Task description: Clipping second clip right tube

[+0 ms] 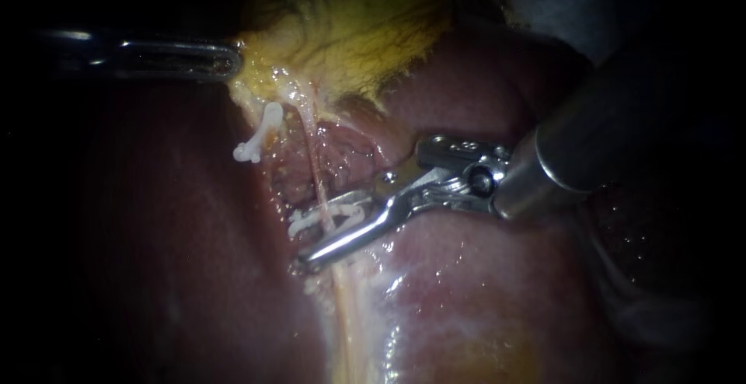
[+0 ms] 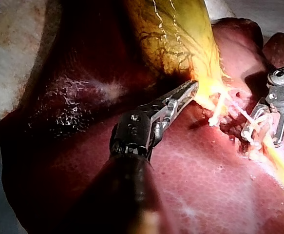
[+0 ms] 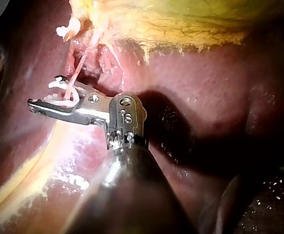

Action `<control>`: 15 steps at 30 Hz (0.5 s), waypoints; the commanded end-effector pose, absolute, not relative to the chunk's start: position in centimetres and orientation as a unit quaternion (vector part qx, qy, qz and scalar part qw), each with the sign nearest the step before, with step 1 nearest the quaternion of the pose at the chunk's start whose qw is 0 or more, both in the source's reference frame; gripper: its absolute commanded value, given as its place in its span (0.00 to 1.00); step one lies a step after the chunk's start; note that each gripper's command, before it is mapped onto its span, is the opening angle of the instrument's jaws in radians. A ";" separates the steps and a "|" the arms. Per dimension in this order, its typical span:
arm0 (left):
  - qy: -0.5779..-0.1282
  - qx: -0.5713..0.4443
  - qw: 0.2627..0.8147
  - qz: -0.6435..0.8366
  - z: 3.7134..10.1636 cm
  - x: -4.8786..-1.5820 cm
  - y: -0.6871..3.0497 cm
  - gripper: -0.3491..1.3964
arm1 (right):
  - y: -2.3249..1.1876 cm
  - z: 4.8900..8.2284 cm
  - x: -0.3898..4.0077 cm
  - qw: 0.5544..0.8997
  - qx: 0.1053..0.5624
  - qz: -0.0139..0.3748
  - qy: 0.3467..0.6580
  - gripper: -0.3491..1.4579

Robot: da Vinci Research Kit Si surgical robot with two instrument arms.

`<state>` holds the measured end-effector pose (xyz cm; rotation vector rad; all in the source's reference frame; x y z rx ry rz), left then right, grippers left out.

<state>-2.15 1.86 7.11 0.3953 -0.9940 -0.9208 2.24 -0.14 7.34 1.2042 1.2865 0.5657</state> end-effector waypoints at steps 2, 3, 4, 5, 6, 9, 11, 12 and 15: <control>-0.457 0.182 0.761 -0.423 7.11 -2.15 1.86 0.00 | -0.15 7.29 2.25 0.599 0.523 0.241 0.557 0.46; -0.457 0.182 0.761 -0.423 7.11 -2.15 1.86 0.00 | -0.16 7.27 2.26 0.597 0.524 0.240 0.557 0.45; -0.457 0.182 0.761 -0.423 7.11 -2.15 1.86 0.00 | -0.17 7.26 2.26 0.597 0.525 0.239 0.557 0.45; -0.457 0.182 0.761 -0.423 7.11 -2.15 1.86 0.00 | -0.17 7.25 2.27 0.597 0.525 0.239 0.557 0.45; -0.457 0.182 0.761 -0.423 7.11 -2.15 1.86 0.00 | -0.18 7.24 2.27 0.597 0.525 0.239 0.557 0.45; -0.457 0.182 0.761 -0.423 7.11 -2.15 1.86 0.00 | -0.17 7.23 2.27 0.595 0.526 0.239 0.559 0.43; -0.457 0.182 0.761 -0.423 7.11 -2.15 1.86 0.00 | -0.16 7.23 2.27 0.594 0.526 0.239 0.559 0.41; -0.457 0.182 0.761 -0.423 7.11 -2.15 1.86 0.00 | -0.16 7.22 2.26 0.594 0.527 0.239 0.559 0.40; -0.457 0.182 0.761 -0.423 7.11 -2.15 1.86 0.00 | -0.13 7.19 2.26 0.593 0.527 0.240 0.559 0.36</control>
